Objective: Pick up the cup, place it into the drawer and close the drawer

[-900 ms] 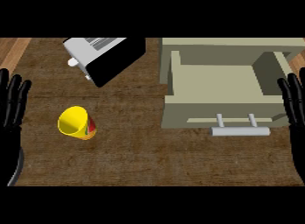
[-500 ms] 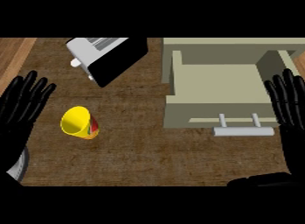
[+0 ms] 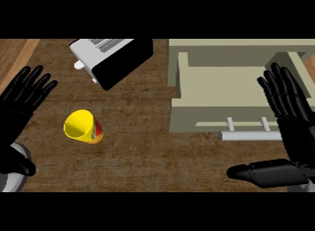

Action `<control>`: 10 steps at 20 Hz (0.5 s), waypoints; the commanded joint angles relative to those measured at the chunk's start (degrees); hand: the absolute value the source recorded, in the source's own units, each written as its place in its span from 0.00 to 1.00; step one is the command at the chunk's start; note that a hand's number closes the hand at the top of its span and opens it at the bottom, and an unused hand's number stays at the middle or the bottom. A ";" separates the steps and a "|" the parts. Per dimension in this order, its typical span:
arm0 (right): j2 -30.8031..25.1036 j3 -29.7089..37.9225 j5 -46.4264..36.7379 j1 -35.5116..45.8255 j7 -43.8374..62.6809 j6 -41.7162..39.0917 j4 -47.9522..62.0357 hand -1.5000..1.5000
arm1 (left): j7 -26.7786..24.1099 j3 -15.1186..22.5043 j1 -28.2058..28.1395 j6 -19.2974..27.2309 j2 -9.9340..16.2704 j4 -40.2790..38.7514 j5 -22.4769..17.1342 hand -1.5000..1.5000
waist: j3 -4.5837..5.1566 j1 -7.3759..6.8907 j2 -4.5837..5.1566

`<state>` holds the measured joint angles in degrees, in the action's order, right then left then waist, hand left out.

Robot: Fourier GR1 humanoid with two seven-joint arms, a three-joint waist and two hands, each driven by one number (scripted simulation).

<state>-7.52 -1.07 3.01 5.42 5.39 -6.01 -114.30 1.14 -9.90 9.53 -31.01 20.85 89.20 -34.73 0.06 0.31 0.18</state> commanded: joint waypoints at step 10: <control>0.12 1.83 -0.62 8.48 1.67 0.01 5.50 0.00 | -14.34 -1.14 5.08 -5.46 -0.51 -24.79 15.99 0.00 | -0.04 -0.25 -0.14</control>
<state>-8.11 1.50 3.63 11.16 5.46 -7.00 -109.55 -9.63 -10.77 15.14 -36.12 20.68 68.16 -22.43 0.02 0.27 0.11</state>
